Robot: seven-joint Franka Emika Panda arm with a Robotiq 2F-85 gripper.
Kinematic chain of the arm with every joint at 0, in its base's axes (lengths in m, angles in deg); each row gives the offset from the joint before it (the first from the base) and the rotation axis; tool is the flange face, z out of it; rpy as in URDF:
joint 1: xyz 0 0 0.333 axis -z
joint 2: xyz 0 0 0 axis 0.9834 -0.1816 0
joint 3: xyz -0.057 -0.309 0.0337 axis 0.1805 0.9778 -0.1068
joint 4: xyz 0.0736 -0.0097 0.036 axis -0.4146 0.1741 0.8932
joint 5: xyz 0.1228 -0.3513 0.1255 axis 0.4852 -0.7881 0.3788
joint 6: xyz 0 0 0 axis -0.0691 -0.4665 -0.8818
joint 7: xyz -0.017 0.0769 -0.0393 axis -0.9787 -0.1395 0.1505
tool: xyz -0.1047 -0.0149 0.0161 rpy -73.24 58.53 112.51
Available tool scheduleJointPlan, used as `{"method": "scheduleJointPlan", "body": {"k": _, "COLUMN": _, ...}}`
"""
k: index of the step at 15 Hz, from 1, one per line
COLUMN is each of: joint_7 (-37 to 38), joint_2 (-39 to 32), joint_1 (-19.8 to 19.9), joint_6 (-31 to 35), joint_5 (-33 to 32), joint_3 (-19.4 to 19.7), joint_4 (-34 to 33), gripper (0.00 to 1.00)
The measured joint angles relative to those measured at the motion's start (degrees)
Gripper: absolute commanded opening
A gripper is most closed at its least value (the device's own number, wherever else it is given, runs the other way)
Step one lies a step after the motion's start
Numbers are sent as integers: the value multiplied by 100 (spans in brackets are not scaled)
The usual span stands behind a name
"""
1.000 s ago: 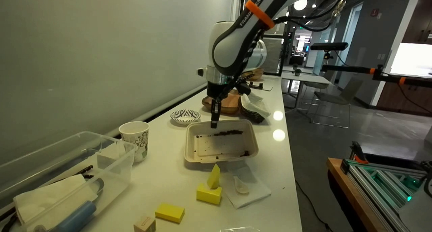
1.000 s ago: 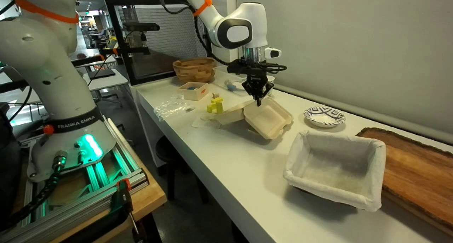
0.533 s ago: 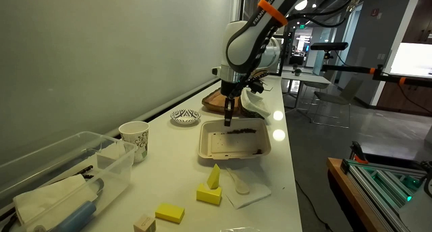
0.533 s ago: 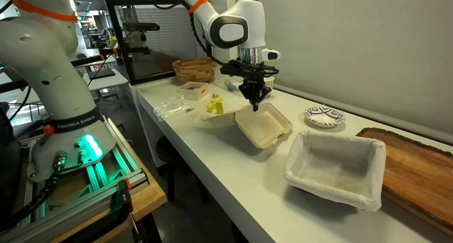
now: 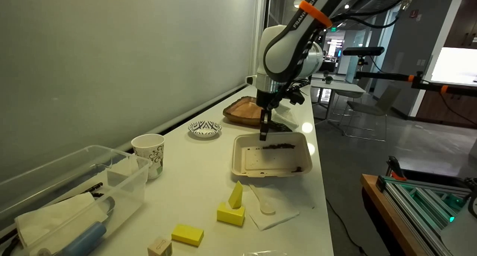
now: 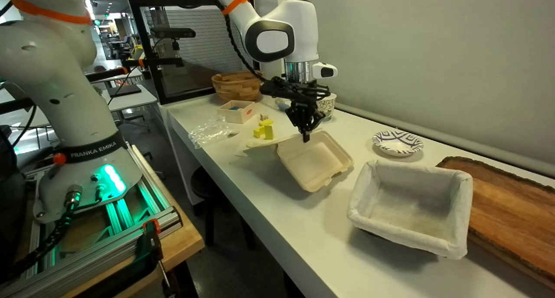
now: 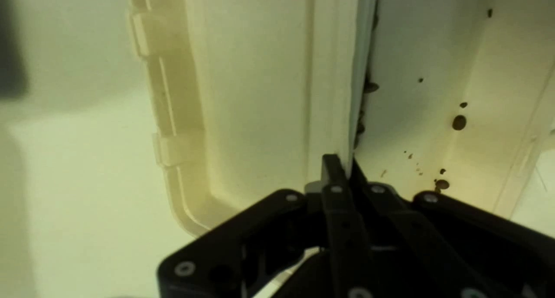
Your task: Move the takeaway pack closer to the edge and move the small beige object closer to the wall
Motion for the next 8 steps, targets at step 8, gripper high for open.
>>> {"method": "scheduleJointPlan", "body": {"k": 8, "joint_7": -133, "joint_2": 103, "joint_1": 57, "joint_6": -3, "joint_5": 0, "joint_3": 169, "joint_4": 469, "gripper": 1}}
